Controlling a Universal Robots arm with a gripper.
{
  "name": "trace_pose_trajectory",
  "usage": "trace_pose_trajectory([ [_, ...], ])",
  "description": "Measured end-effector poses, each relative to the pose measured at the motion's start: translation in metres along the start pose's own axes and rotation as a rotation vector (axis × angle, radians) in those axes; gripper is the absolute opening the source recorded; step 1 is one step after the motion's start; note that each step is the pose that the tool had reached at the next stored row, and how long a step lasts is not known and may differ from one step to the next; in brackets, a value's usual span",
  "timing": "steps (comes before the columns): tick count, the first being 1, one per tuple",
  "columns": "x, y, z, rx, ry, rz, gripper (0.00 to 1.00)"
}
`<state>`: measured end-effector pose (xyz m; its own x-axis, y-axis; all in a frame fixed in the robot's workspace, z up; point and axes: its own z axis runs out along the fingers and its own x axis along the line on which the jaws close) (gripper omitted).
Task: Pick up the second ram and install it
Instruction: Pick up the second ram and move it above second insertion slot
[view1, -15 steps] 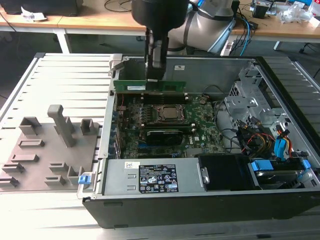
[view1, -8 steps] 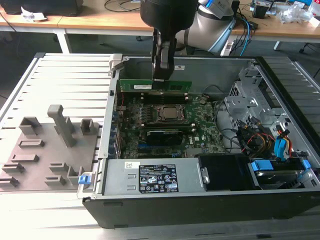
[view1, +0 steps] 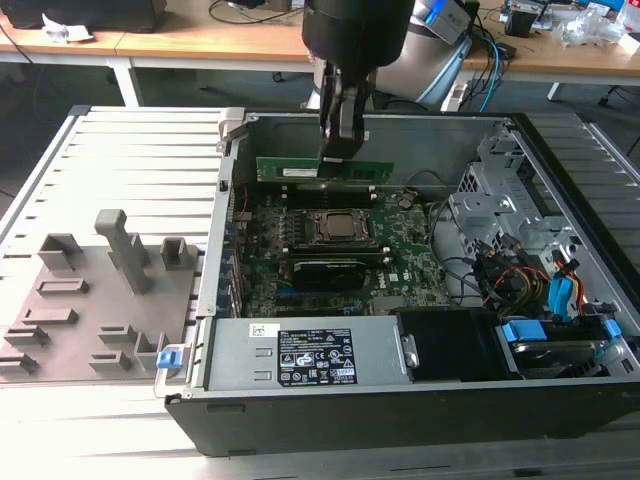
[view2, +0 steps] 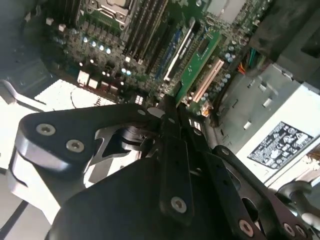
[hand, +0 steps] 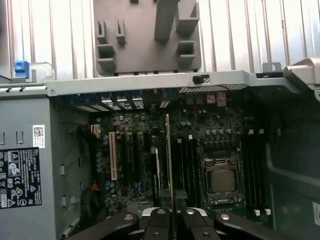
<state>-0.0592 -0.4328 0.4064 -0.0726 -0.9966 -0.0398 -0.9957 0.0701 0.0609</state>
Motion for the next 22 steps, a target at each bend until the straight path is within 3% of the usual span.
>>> trace_pose_trajectory([
  [3, -0.0087, -0.0119, 0.0039, -0.0042, 0.0003, 0.000, 0.14],
  [22, -0.0374, -0.0678, 0.0209, -0.0208, 0.0015, 0.001, 0.14],
])
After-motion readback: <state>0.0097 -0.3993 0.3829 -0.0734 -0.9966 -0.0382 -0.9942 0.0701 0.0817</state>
